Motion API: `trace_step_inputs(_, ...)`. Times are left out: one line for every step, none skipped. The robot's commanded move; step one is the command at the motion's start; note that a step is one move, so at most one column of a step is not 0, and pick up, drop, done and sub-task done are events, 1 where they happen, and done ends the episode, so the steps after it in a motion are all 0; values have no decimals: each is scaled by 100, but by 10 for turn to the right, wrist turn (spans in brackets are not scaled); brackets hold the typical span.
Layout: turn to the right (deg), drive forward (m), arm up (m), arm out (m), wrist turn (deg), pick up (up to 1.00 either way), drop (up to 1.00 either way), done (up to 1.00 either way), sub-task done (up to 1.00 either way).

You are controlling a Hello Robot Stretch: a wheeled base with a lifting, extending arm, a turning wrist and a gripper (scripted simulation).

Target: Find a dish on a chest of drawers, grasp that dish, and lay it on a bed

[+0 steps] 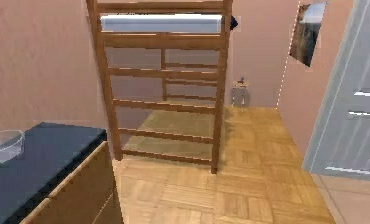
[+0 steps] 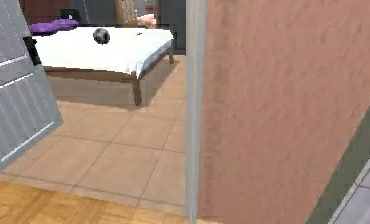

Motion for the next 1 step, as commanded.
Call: trace_step_inputs(-450, 0, 0, 0, 0, 0, 0, 0, 0)
